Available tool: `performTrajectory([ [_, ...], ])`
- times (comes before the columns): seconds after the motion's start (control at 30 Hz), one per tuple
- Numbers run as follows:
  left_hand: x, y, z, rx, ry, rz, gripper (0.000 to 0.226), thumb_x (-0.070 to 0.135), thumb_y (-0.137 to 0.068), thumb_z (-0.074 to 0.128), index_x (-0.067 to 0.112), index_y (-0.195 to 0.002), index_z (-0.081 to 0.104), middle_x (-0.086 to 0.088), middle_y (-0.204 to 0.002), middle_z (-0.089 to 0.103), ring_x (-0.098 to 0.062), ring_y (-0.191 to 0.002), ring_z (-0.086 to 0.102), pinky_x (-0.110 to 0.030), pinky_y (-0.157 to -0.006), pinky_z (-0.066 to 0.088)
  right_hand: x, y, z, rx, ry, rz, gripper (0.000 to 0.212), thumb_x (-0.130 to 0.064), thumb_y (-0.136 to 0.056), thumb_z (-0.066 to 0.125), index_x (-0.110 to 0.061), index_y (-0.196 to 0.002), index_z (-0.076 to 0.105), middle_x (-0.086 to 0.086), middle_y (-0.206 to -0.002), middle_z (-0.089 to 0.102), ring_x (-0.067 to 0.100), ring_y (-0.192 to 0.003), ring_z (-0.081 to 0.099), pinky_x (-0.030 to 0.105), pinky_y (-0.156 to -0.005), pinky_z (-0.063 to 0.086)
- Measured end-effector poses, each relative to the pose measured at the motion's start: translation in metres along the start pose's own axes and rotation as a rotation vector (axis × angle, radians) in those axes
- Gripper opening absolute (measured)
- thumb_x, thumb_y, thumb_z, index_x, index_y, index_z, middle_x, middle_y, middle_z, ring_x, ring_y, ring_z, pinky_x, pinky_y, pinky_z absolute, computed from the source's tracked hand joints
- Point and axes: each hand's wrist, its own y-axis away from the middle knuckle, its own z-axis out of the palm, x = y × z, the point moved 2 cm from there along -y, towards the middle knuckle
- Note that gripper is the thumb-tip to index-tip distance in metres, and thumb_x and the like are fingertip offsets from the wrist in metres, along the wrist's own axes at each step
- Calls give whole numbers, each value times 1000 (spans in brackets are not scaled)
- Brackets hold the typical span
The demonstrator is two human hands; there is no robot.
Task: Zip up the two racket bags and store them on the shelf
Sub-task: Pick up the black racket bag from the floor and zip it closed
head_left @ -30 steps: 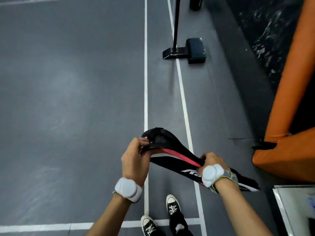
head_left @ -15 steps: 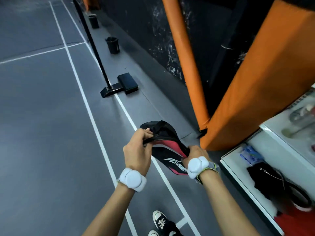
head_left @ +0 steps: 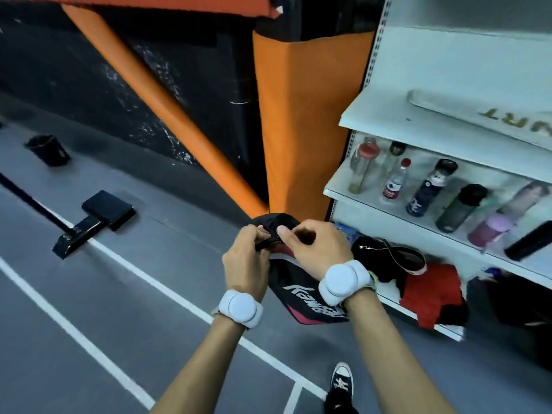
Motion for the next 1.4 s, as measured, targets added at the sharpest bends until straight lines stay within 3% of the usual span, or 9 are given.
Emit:
performTrajectory([
  [0.1, 53, -14, 77, -109, 18, 73, 35, -6, -75, 67, 27, -84, 60, 21, -93, 67, 11, -95, 59, 1, -79, 38, 50, -26, -68, 130, -57, 65, 42, -73, -69, 62, -33, -79, 72, -22, -74, 71, -3, -75, 65, 21, -66, 51],
  [0.23, 73, -14, 108, -152, 33, 76, 36, -7, -71, 68, 26, -82, 60, 23, -90, 65, 4, -91, 59, 0, -78, 39, 68, -46, -94, 70, -97, 103, 16, -49, -70, 77, -34, -70, 73, -28, -67, 68, -16, -69, 59, 2, -58, 36],
  [0.47, 139, -35, 209, -232, 16, 230, 37, -8, -65, 63, 23, -83, 57, 16, -87, 65, -3, -84, 60, -23, -73, 49, 130, -99, -172, 175, -121, 280, 15, -36, -70, 71, -28, -58, 68, -21, -62, 65, 12, -77, 66, 18, -58, 40],
  [0.63, 170, -46, 259, -234, 1, 336, 37, -5, -66, 63, 24, -88, 55, 15, -91, 64, -7, -85, 60, -37, -69, 54, 161, -120, -213, 310, -83, 285, 22, -36, -80, 66, -18, -66, 67, -2, -81, 75, 23, -85, 68, 25, -72, 49],
  [0.73, 185, -50, 275, -247, -10, 379, 42, -5, -65, 64, 26, -91, 54, 13, -95, 65, -9, -85, 59, -37, -66, 55, 171, -126, -227, 422, -105, 292, 24, -30, -82, 65, -9, -72, 70, 4, -77, 74, 25, -79, 66, 29, -70, 52],
  [0.83, 198, -60, 290, -262, -20, 409, 42, -7, -64, 67, 24, -91, 55, 12, -96, 65, -10, -85, 59, -37, -65, 54, 178, -131, -237, 484, -128, 318, 21, -29, -86, 62, -10, -78, 66, -1, -73, 66, 20, -74, 57, 24, -67, 39],
  [1.03, 222, -82, 304, -297, -68, 558, 33, -8, -64, 71, 14, -87, 61, 2, -94, 68, -26, -80, 66, -40, -55, 53, 186, -145, -252, 652, -120, 388, 28, -24, -85, 63, -1, -69, 66, 7, -70, 69, 23, -60, 55, 25, -57, 36],
  [1.23, 227, -114, 292, -265, -20, 571, 29, -6, -68, 71, 14, -86, 61, 3, -94, 68, -27, -79, 67, -41, -57, 54, 199, -160, -253, 692, -188, 531, 22, -22, -90, 61, -3, -87, 69, 13, -91, 73, 33, -95, 65, 30, -77, 46],
  [1.4, 221, -135, 280, -239, 48, 560, 32, -5, -70, 74, 17, -88, 59, 8, -95, 66, -14, -83, 63, -28, -64, 50, 203, -167, -241, 700, -218, 566, 24, -26, -92, 59, -4, -94, 68, 15, -97, 72, 35, -99, 64, 31, -80, 45],
])
